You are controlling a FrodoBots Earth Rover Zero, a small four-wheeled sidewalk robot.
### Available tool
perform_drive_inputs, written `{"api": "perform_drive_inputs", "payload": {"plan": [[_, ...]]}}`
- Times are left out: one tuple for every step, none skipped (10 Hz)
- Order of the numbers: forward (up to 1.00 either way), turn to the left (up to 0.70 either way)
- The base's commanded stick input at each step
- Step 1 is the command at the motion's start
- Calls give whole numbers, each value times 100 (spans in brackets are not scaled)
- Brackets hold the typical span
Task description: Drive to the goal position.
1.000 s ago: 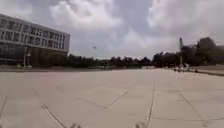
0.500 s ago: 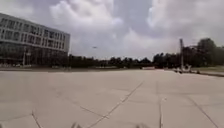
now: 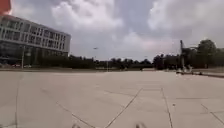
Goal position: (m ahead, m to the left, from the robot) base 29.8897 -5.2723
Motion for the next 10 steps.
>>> {"api": "perform_drive_inputs", "payload": {"plan": [[60,0],[60,0],[60,0],[60,0],[60,0],[60,0],[60,0],[60,0],[60,0],[60,0]]}}
